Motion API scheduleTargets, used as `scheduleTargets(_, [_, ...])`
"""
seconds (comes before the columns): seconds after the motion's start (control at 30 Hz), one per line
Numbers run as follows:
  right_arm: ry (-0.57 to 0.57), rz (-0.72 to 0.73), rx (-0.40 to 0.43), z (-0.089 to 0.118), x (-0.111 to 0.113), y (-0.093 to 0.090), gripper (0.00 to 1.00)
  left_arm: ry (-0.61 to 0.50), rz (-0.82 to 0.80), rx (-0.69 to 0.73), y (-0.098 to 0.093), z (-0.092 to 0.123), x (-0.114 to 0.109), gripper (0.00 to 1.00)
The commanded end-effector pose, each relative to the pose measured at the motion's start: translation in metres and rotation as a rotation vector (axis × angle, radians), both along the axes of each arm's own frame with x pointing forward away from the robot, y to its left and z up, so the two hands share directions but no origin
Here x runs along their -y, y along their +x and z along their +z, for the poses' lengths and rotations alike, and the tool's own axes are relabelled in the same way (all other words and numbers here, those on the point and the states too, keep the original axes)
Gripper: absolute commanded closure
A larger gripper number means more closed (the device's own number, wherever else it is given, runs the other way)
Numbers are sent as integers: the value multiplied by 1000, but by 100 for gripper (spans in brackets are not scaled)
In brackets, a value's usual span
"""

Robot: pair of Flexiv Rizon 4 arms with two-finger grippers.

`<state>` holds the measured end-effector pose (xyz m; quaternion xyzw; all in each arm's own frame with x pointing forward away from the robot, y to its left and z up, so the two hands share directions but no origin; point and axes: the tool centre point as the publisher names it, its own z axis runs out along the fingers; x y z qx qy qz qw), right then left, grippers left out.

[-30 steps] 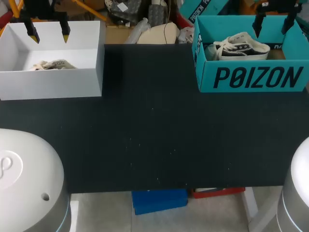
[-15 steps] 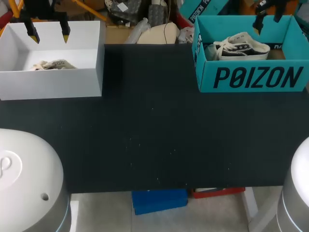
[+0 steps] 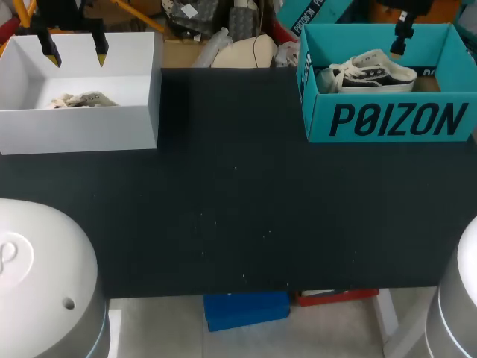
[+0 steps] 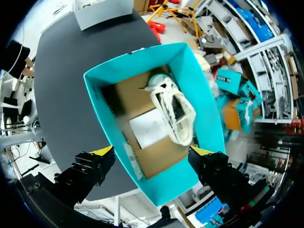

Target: Take the shoe out of the shoebox, open the shoe tongue, remove and reinsert the insole, then place the shoe into the shoebox

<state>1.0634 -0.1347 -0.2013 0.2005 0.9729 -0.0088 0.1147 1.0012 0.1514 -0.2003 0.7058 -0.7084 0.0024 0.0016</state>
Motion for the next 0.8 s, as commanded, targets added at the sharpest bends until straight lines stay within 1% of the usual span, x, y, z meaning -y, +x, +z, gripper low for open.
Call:
scheduleTargets(0.03, [-23, 515, -64, -16, -8, 14, 46, 3, 2, -1, 0, 0, 1, 0])
scheduleTargets(0.07, [-10, 540, -76, -20, -12, 16, 56, 3, 2, -1, 0, 0, 1, 0])
scheduleTargets(0.1, [-10, 545, -82, -22, -13, 18, 57, 3, 2, -1, 0, 0, 1, 0])
scheduleTargets(0.17, [-11, 580, -100, -30, -17, 23, 53, 3, 2, -1, 0, 0, 1, 0])
scheduleTargets(0.23, [-37, 614, -118, -39, -19, 27, 55, 3, 2, -1, 0, 0, 1, 0])
scheduleTargets(0.27, [-32, 621, -124, -45, -19, 30, 58, 3, 2, -1, 0, 0, 1, 0])
scheduleTargets(0.43, [-45, 649, -152, -67, -20, 44, 56, 3, 2, -1, 0, 0, 1, 0])
scheduleTargets(0.57, [-46, 643, -169, -84, -12, 57, 55, 3, 2, -1, 0, 0, 1, 0])
scheduleTargets(0.8, [-57, 605, -189, -105, 4, 81, 54, 3, 2, -1, 0, 0, 1, 0])
